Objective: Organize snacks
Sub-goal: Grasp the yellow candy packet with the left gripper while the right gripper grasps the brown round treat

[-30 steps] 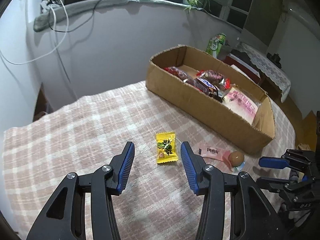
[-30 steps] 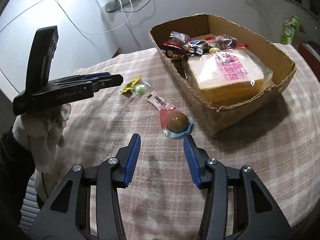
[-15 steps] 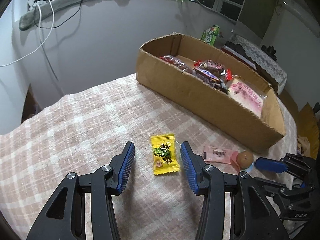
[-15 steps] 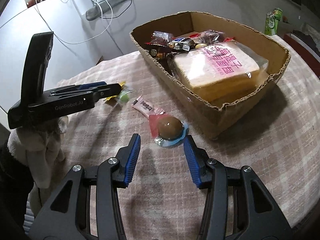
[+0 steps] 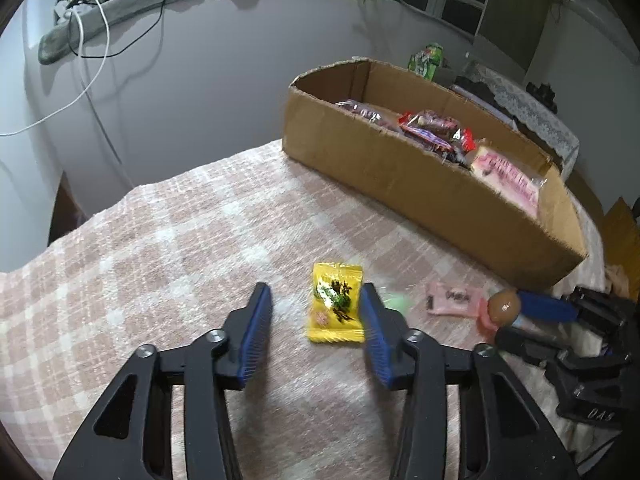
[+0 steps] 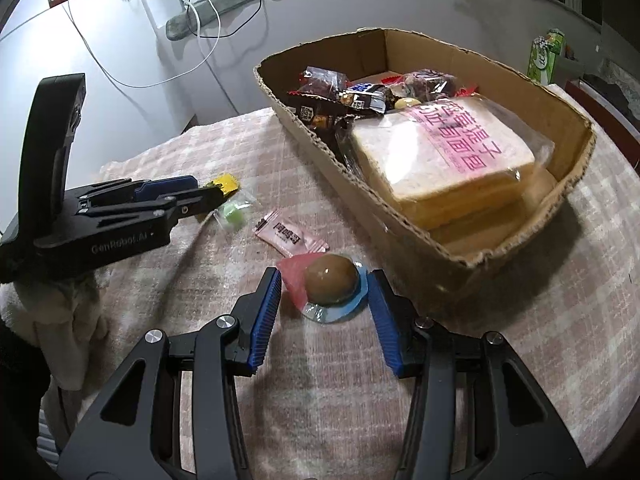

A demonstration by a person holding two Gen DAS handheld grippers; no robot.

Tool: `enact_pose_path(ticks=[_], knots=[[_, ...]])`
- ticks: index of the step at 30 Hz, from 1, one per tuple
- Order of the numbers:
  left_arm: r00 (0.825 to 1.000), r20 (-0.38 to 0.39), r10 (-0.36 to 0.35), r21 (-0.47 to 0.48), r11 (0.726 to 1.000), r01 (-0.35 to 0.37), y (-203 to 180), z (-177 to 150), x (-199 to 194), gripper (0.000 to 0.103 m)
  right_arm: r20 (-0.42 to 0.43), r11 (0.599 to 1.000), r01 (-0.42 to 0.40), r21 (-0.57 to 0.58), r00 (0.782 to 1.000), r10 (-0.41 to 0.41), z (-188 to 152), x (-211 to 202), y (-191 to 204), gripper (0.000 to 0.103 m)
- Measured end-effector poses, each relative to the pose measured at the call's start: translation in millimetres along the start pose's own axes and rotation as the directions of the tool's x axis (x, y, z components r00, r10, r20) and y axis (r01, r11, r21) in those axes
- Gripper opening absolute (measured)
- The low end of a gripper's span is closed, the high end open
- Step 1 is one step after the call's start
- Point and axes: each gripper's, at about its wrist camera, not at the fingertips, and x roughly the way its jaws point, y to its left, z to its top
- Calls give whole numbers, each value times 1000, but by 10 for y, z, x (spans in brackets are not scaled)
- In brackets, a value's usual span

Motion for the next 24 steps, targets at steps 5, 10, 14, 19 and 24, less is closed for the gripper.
enact_pose_path(ticks=[5,10,14,19,24], knots=[[1000,-4,17,24,1000,-17,-12,-2,4,39,6,1000,12,-24,1000,-11,8,22,39,47],[999,4,39,68,997,-39,-75,-3,19,37,8,998,5,-56,1000,-4,-11,27,92,46],[999,8,44,80,996,-44,-103,4,30,24,4,998,-18,-68,1000,18,-6,30,109,44],[999,11,51,80,995,-52,-99,-7,23,23,4,996,-40,-75,999,40,3,8,81,37],[999,11,53,65,996,-53,-103,-16,7,22,0,994,-57,-96,998,57,5,2,60,35]])
